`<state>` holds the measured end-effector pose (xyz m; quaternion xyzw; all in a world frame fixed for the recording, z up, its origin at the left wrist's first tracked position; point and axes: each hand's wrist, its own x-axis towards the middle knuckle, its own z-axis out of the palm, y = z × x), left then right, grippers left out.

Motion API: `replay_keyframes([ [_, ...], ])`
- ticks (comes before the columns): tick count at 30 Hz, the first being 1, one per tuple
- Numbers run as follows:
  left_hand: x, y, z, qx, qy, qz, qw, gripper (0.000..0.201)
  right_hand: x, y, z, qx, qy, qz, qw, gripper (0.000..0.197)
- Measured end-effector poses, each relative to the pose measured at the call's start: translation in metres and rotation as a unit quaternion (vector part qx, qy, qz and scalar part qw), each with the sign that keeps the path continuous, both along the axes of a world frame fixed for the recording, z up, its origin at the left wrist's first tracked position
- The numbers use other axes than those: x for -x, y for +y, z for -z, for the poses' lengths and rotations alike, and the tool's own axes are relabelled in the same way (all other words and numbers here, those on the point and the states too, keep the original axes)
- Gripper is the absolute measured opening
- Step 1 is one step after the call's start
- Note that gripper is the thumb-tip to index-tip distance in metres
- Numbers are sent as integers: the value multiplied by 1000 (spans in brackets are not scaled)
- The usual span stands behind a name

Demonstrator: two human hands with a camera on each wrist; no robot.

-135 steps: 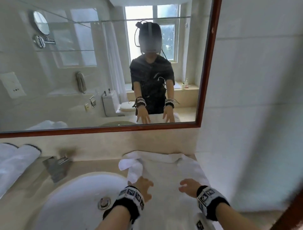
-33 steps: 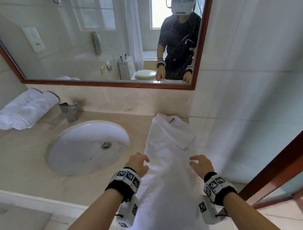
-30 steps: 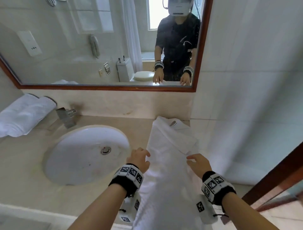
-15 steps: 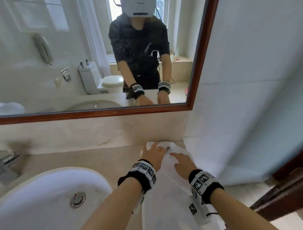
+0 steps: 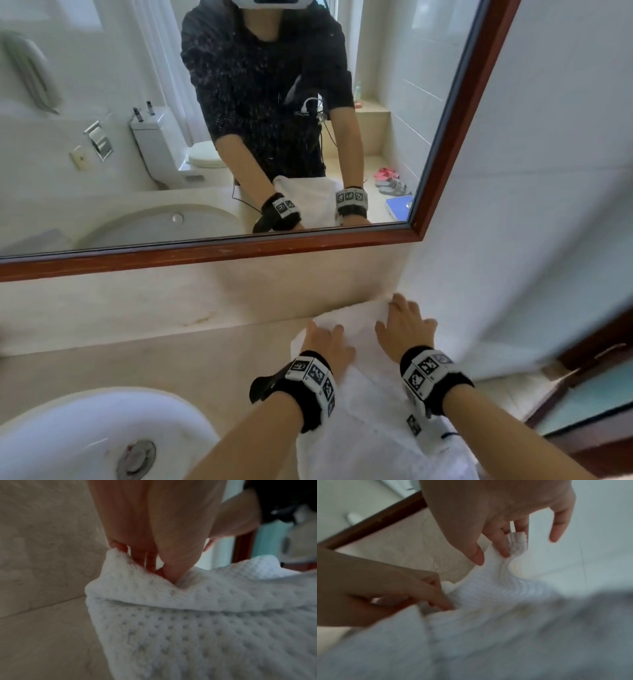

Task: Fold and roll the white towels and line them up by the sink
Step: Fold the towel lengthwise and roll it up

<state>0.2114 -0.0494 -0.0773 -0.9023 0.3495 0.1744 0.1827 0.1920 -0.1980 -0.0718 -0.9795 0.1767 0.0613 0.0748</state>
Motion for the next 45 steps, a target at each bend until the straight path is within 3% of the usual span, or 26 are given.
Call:
replay_keyframes([
  [3, -3, 2, 6, -21, -10, -25, 999, 46, -3, -12, -19, 75, -17, -33, 996, 51],
  [6, -12, 5, 8, -34, -38, -55, 997, 50, 7, -13, -27, -25, -8, -62, 998, 37],
  [10, -14, 5, 1, -55, -36, 2, 998, 42, 37, 2, -33, -92, 248, -107, 958, 46],
  [12, -11, 8, -4, -58, -30, 38, 997, 42, 48, 8, -33, -66, 281, -135, 948, 45],
  [16, -15, 26, -19, -3, -14, 30, 999, 40, 60, 12, -33, 19, 204, -178, 962, 39],
  [19, -22, 36, -34, 36, -42, 1, 998, 33, 70, 17, -28, 26, 244, -184, 952, 52],
  [21, -23, 38, -42, 31, -45, -15, 998, 34, 75, 20, -26, 20, 274, -178, 945, 42],
  [23, -25, 40, -48, 32, -37, -41, 998, 36, 74, 17, -28, 2, 258, -166, 952, 20],
  [25, -26, 44, -52, 76, -44, -84, 993, 36, 66, 10, -33, 7, 176, -138, 975, 10],
  [27, -30, 50, -55, 164, -83, -159, 970, 34, 54, -1, -43, 32, 13, -81, 996, 18],
  [29, -33, 56, -54, 272, -116, -257, 920, 38, 42, -11, -49, 8, -138, -50, 989, 35],
  [30, -33, 58, -52, 314, -118, -295, 895, 41, 39, -14, -46, -25, -161, -51, 985, 44],
  [32, -26, 58, -47, 346, -99, -323, 875, 46, 41, -16, -35, -71, -129, -73, 986, 53],
  [35, -4, 60, -36, 302, -79, -282, 907, 42, 64, -12, -7, -71, -33, -100, 992, 42],
  [38, 28, 63, -28, 256, -66, -258, 929, 32, 93, -8, 12, -79, 0, -110, 991, 34],
  [45, 130, 66, -10, 205, -8, -292, 934, 27, 160, 0, 2, -107, 56, -134, 984, 34],
])
